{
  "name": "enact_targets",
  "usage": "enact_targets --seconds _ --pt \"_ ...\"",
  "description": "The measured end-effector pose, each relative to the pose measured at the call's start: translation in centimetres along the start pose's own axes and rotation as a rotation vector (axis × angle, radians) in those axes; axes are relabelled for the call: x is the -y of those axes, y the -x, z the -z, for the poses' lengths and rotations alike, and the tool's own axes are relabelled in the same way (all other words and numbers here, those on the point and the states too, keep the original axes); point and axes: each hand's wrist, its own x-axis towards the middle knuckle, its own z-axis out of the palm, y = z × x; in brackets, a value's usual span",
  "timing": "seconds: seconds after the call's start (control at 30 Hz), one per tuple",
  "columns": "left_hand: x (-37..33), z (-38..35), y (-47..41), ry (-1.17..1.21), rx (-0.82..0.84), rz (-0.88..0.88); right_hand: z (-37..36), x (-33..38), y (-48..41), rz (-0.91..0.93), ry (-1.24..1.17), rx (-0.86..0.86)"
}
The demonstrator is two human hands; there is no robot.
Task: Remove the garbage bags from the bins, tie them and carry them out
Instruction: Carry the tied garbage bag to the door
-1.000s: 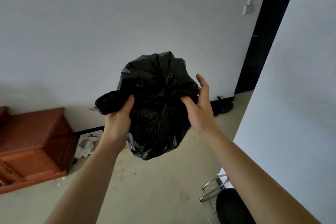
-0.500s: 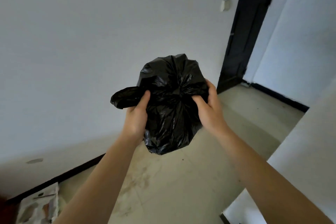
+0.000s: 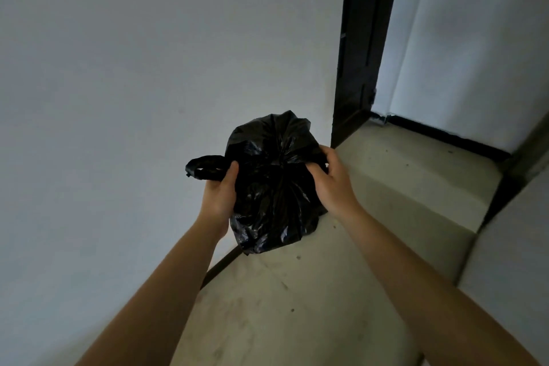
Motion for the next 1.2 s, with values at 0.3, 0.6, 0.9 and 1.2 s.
enact_targets --seconds 0.3,0.6,0.9,1.2 --pt "1.3 -0.8 -20.1 -0.074 0.008 0.006 -4.7 -4.8 -17.3 -0.107 0.095 -0.031" --pt "8.3 -1.7 -39.5 -0.289 0.057 0.22 -10.0 -14.7 -30.5 -0.419 0.191 -0.088" --pt "32.2 -0.8 -51.4 -0.544 0.002 0.479 -14.3 -40.7 -34.5 -0.659 0.334 -0.001" --pt "60.3 2.6 -54.5 -0.699 -0.118 0.695 -19.7 -68.5 -30.1 -0.866 0.405 0.091"
